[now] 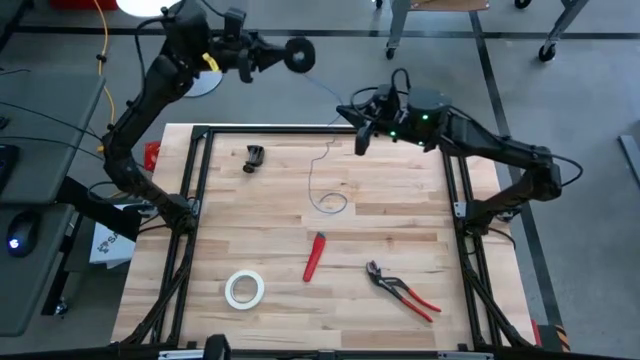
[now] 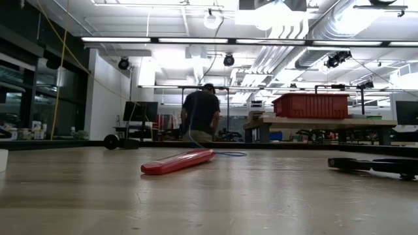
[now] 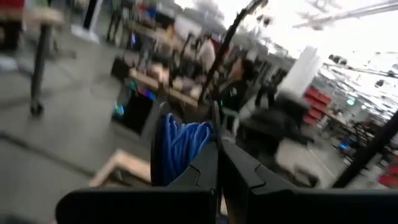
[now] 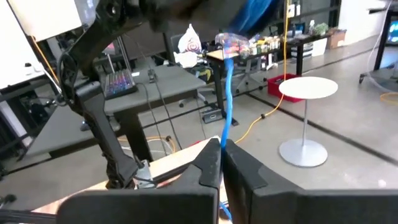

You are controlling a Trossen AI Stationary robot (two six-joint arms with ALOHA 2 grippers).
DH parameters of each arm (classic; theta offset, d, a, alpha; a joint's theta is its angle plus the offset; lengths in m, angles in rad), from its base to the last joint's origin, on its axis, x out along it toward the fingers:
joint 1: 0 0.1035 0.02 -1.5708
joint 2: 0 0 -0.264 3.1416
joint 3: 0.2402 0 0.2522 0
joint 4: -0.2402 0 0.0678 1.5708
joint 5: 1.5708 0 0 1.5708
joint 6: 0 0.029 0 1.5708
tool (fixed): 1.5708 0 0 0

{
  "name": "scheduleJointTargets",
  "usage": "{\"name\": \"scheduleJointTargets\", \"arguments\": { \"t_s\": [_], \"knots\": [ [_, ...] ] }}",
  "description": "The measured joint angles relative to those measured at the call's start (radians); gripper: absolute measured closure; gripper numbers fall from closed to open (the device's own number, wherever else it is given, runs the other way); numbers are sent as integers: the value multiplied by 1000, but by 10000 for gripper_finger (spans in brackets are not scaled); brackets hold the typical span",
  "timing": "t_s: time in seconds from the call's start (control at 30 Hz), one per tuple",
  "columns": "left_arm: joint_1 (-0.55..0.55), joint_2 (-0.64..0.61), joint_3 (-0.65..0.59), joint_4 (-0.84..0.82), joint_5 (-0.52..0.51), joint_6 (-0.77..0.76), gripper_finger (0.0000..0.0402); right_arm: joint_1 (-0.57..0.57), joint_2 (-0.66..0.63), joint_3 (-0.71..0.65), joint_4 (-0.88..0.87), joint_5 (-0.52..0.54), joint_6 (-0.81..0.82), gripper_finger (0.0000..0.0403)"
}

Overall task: Coil cords
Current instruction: Coil the blue wire cable onto the black spool

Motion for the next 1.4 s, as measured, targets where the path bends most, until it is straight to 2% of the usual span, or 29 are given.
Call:
{"name": "scheduleJointTargets", "arguments": {
  "t_s": [0.23,0.57,0.7,0.83,1.07,1.23,1.4],
  "knots": [
    [-26,-11,0,-204,93,-60,401,-41,-31,0,-4,-2,-22,402],
    [-143,65,0,-218,242,-177,401,-59,-26,0,65,-66,-13,403],
    [-191,110,0,-165,288,-218,401,-59,-25,0,90,-96,-13,403],
    [-242,164,0,4,337,-313,401,-59,-21,0,93,-113,-13,403],
    [-299,259,0,469,409,-613,401,-59,-21,0,162,-212,-39,403],
    [-321,319,0,814,394,-818,401,-58,-20,0,200,-249,-39,403],
    [-327,350,0,1034,296,-907,401,-58,-20,0,212,-278,-39,403]
  ]
}}
